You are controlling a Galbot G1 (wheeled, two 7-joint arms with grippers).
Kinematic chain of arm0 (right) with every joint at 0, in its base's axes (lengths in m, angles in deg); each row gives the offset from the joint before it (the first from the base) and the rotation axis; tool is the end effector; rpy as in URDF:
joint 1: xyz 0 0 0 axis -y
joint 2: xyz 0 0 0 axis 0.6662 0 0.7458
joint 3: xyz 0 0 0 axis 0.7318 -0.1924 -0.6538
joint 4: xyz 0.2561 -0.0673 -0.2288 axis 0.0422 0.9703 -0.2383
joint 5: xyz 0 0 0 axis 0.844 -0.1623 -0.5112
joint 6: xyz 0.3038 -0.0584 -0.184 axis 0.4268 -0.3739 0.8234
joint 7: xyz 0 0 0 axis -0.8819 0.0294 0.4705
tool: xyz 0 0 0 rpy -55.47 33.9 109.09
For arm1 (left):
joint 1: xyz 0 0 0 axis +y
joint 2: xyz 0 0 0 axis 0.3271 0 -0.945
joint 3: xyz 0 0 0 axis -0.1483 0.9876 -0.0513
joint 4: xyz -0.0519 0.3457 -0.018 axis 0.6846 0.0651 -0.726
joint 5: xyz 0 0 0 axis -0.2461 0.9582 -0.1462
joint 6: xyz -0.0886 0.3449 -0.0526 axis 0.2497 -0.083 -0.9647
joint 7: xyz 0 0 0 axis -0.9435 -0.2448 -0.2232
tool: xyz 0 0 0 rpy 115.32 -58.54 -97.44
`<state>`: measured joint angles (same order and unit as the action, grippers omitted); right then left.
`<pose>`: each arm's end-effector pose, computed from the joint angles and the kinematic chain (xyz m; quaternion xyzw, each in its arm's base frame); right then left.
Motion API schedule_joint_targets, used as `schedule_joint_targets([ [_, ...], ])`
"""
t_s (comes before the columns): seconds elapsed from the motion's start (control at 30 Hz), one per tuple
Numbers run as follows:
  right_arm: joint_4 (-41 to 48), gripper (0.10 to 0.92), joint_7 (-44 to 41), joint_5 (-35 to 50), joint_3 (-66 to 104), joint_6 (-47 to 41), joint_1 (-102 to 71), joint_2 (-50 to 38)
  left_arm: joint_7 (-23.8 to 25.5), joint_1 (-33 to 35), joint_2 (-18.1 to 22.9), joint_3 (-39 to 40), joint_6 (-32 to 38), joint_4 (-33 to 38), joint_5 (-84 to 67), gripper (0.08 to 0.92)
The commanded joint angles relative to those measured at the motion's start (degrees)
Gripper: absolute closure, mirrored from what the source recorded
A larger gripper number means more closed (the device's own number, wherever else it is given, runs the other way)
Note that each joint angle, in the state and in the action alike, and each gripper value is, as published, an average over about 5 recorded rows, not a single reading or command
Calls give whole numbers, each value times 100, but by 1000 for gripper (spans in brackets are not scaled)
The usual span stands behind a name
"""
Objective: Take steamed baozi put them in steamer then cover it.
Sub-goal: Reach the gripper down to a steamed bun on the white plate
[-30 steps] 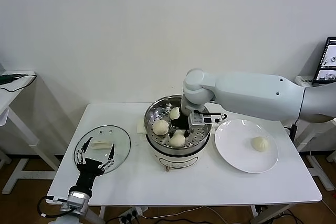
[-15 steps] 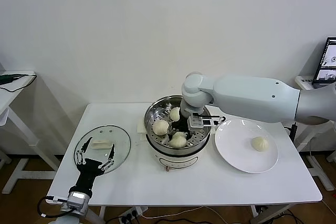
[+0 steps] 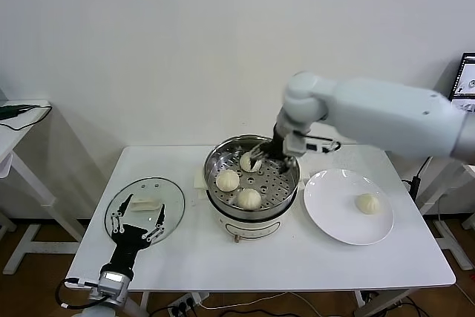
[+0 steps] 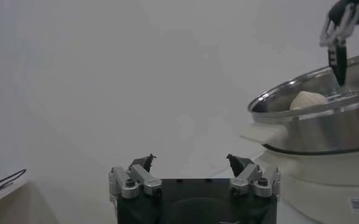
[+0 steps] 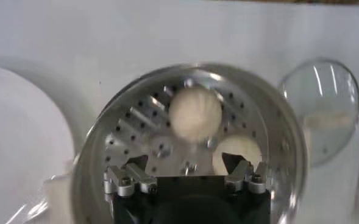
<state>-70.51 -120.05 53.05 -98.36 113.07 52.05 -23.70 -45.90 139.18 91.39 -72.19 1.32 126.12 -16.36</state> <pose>0.5374 0.0477 -0.0081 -0.6439 0.1539 -0.7493 0.0147 0.1857 0.0606 -0.3085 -0.0478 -0.9776 -0.2048 0.0015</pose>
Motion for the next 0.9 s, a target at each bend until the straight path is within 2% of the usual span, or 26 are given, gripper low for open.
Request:
schedule_joint_targets([
  [0.03, 249, 203, -1058, 1803, 176, -2038, 475, -1390, -8, 25, 4, 11, -2, 52, 16, 177],
  [0.13, 468, 203, -1426, 1749, 352, -2826, 222, -1783, -9, 58, 1, 14, 4, 90, 30, 177],
  [0.3, 787, 203, -1564, 810, 939, -3437, -622, -2177, -11, 68, -1, 18, 12, 95, 42, 177],
  [0.47, 1140, 203, -1556, 327, 1732, -3885, -1754, -2357, -13, 58, 23, 39, 22, 75, 53, 177],
  [0.6, 1544, 203, -1473, -37, 2574, -3974, -2700, -2329, -12, 49, 34, 52, 27, 47, 60, 177],
  [0.9, 2333, 203, -1009, -618, 4016, -3575, -4102, -2003, -11, 20, 30, 68, 24, 3, 67, 177],
])
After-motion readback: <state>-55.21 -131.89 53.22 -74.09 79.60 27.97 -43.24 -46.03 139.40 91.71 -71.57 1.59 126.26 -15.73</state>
